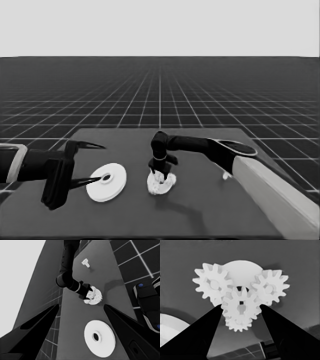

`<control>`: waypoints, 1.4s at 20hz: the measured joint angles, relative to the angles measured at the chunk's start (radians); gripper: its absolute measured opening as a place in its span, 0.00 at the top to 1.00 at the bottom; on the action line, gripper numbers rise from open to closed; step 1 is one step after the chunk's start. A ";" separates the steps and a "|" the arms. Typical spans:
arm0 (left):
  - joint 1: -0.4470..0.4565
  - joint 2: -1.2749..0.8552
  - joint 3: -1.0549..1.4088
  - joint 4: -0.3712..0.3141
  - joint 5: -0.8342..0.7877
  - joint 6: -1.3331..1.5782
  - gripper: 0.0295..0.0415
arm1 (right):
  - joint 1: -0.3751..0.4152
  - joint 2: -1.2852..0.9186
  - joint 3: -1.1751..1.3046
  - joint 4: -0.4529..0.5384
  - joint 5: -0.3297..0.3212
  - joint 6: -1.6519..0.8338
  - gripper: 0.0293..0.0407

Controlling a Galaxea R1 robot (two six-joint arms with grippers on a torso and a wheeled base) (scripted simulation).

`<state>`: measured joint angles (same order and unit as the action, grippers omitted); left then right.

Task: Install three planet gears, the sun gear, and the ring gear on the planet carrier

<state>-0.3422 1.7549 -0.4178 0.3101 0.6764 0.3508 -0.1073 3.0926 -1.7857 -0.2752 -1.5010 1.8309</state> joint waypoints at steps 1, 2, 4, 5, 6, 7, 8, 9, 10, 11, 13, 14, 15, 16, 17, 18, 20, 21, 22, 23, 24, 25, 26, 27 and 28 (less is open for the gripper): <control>0.000 0.000 0.000 0.000 0.000 0.000 0.25 | 0.000 0.000 0.000 0.000 0.000 0.010 0.86; 0.000 0.000 0.000 0.000 0.000 0.000 0.25 | 0.000 0.000 0.000 0.000 0.000 0.021 0.86; 0.000 0.000 0.000 0.000 0.000 0.000 0.25 | 0.000 0.000 0.000 0.000 0.000 0.042 0.86; 0.000 0.000 0.000 0.000 0.000 0.000 0.25 | 0.000 0.000 0.000 0.000 0.000 0.052 0.86; 0.000 0.000 0.000 0.000 0.000 0.000 0.25 | 0.000 0.000 0.000 0.000 0.000 0.063 0.86; 0.000 0.000 0.000 0.000 0.000 0.000 0.25 | 0.000 0.000 0.000 0.000 0.000 0.073 0.86; 0.000 0.000 0.000 0.000 0.000 0.000 0.25 | 0.000 0.000 0.000 0.000 0.000 0.084 0.86; 0.000 0.000 0.000 0.000 0.000 0.000 0.25 | 0.000 0.000 0.000 0.000 0.000 0.094 0.86; 0.000 0.000 0.000 0.000 0.000 0.000 0.25 | 0.000 0.000 0.000 0.000 0.000 0.105 0.86; 0.000 0.000 0.000 0.000 0.000 0.000 0.25 | 0.000 0.000 0.000 0.000 0.000 0.115 0.86; 0.000 0.000 0.000 0.000 0.000 0.000 0.25 | 0.000 0.000 0.000 0.000 0.000 0.136 0.86; 0.000 0.000 0.000 0.000 0.000 0.000 0.25 | 0.000 0.000 0.000 0.000 0.000 0.147 0.86; 0.000 0.000 0.000 0.000 0.000 0.000 0.25 | 0.000 0.000 0.000 0.000 0.000 0.157 0.86; 0.000 0.000 0.000 0.000 0.000 0.000 0.25 | 0.000 0.000 0.000 0.000 0.000 0.168 0.86; 0.000 0.000 0.000 0.000 0.000 0.000 0.25 | 0.000 0.000 0.000 0.000 0.000 0.178 0.86; 0.000 0.000 0.000 0.000 0.000 0.000 0.25 | 0.000 0.000 0.000 0.000 0.000 0.188 0.86; 0.000 0.000 0.000 0.000 0.000 0.000 0.25 | 0.000 0.000 0.000 0.000 0.000 0.209 0.86; 0.000 0.000 0.000 0.000 0.000 0.000 0.25 | 0.000 0.000 0.000 0.000 0.000 0.220 0.86; 0.000 0.000 0.000 0.000 0.000 0.000 0.25 | 0.000 0.000 0.000 0.000 0.000 0.230 0.86; 0.000 0.000 0.000 0.000 0.000 0.000 0.25 | 0.000 0.000 0.000 0.000 0.000 0.241 0.86; 0.000 0.000 0.000 0.000 0.000 0.000 0.25 | 0.000 0.000 0.000 0.000 0.000 0.251 0.86; 0.000 0.000 0.000 0.000 0.000 0.000 0.25 | 0.000 0.000 0.000 0.000 0.000 0.262 0.86; 0.000 0.000 0.000 0.000 0.000 0.000 0.25 | 0.000 0.000 0.000 0.000 0.000 0.272 0.86; 0.000 0.000 0.000 0.000 0.000 0.000 0.25 | 0.000 0.000 0.000 0.000 0.000 0.283 0.86; 0.000 0.000 0.000 0.000 0.000 0.000 0.25 | 0.000 0.000 0.000 0.000 0.000 0.293 0.86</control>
<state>-0.3422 1.7549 -0.4178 0.3101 0.6764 0.3508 -0.1074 3.0925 -1.7858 -0.2753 -1.5010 2.1241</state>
